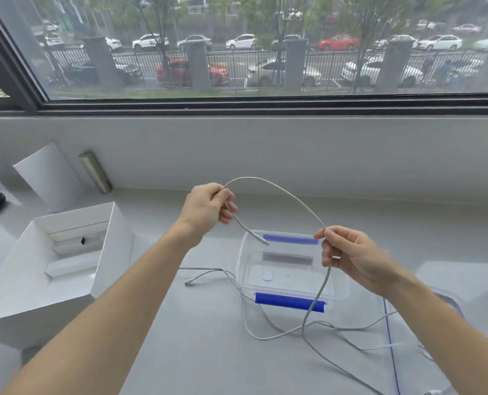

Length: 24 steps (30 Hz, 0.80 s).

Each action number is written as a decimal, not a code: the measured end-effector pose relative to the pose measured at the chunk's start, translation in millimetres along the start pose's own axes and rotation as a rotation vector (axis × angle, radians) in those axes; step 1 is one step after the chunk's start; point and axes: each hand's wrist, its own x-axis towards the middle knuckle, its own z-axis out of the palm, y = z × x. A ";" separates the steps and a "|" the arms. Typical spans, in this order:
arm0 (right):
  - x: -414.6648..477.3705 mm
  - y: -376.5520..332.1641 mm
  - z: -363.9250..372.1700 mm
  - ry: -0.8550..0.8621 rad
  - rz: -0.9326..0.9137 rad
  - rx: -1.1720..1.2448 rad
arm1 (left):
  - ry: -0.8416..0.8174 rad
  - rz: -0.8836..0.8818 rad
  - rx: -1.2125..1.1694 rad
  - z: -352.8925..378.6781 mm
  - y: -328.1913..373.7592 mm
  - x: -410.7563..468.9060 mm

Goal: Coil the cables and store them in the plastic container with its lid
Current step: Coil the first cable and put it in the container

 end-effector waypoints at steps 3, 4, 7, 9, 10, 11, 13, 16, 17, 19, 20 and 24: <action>-3.3 6.0 7.9 0.054 -0.050 0.086 | -0.025 -0.133 -0.280 18.4 2.0 -13.5; -3.7 6.9 12.1 0.065 -0.069 0.120 | -0.030 -0.168 -0.369 25.1 2.9 -17.7; -5.2 7.7 25.6 0.092 -0.114 0.228 | -0.059 -0.255 -0.605 44.8 5.4 -29.6; -5.5 8.9 32.5 0.114 -0.141 0.273 | -0.089 -0.303 -0.728 57.2 6.9 -37.2; -5.5 9.9 35.3 0.125 -0.155 0.281 | -0.104 -0.325 -0.772 62.8 7.8 -41.0; -5.6 11.0 37.6 0.132 -0.166 0.283 | -0.119 -0.345 -0.806 67.8 8.8 -44.2; -6.3 13.0 41.7 0.143 -0.179 0.278 | -0.137 -0.370 -0.880 75.5 11.5 -49.7; -8.4 13.7 47.1 0.164 -0.187 0.253 | -0.138 -0.377 -0.964 81.9 16.5 -54.3; -9.1 13.2 48.5 0.175 -0.191 0.247 | -0.136 -0.377 -0.988 83.2 18.0 -55.4; -9.7 12.4 50.8 0.194 -0.203 0.260 | -0.131 -0.379 -1.035 86.2 20.0 -57.2; -9.7 11.7 51.9 0.201 -0.213 0.279 | -0.126 -0.382 -1.053 87.9 20.6 -58.3; -7.8 6.7 55.4 0.219 -0.259 0.363 | -0.113 -0.390 -1.105 97.0 20.8 -62.7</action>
